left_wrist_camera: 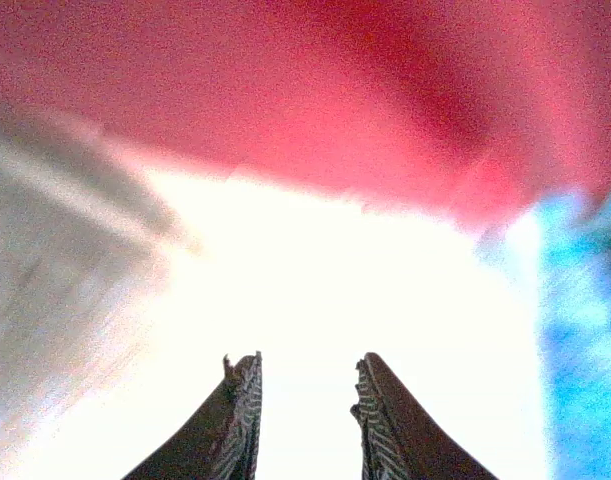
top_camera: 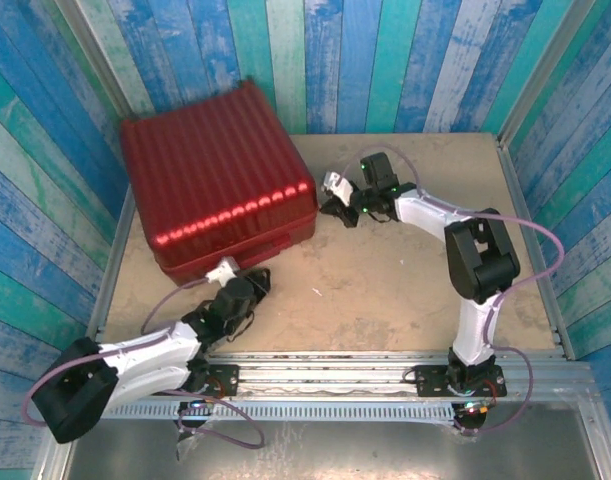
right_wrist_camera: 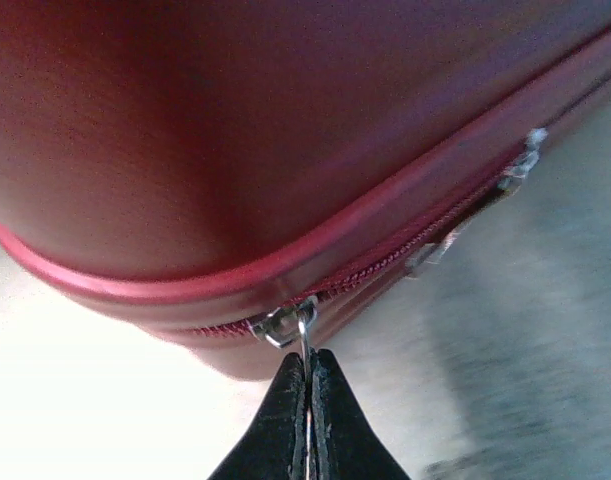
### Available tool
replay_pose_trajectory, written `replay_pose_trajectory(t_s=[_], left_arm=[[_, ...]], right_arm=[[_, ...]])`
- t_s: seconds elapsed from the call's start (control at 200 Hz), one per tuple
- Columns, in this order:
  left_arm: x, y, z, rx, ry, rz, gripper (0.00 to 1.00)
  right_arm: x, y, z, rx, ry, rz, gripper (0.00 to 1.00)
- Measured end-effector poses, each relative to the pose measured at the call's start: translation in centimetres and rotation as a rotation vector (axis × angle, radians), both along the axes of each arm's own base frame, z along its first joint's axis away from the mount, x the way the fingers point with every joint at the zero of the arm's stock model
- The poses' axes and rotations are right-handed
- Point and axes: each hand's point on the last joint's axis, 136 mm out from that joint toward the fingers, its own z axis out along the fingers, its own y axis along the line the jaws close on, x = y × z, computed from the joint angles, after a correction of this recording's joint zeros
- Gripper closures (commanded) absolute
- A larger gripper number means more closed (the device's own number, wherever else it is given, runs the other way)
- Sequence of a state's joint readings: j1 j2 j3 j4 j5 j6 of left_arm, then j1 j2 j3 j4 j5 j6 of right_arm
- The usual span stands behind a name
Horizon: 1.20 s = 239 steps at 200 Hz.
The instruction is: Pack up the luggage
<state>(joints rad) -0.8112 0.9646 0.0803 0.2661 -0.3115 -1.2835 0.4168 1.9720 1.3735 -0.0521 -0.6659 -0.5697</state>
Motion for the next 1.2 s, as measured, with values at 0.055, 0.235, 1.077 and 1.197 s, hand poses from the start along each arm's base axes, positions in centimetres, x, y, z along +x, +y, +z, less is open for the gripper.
replay_pose_trajectory(t_s=[0.055, 0.235, 1.077, 1.197], left_arm=[[-2.0, 0.4, -2.8, 0.092, 0.061, -0.073, 1.0], [-3.4, -1.1, -3.0, 0.164, 0.041, -0.213, 1.0], [7.1, -5.7, 6.8, -0.279, -0.052, 0.514, 0.06], [7.5, -4.3, 3.2, -0.209, -0.063, 0.641, 0.04]], right_arm=[[2.2, 0.0, 0.4, 0.026, -0.033, -0.029, 1.0], [6.7, 0.8, 0.5, 0.085, -0.09, -0.075, 1.0], [8.0, 0.1, 6.6, 0.174, -0.316, -0.112, 1.0], [7.9, -0.1, 8.4, 0.194, -0.357, -0.114, 1.0]])
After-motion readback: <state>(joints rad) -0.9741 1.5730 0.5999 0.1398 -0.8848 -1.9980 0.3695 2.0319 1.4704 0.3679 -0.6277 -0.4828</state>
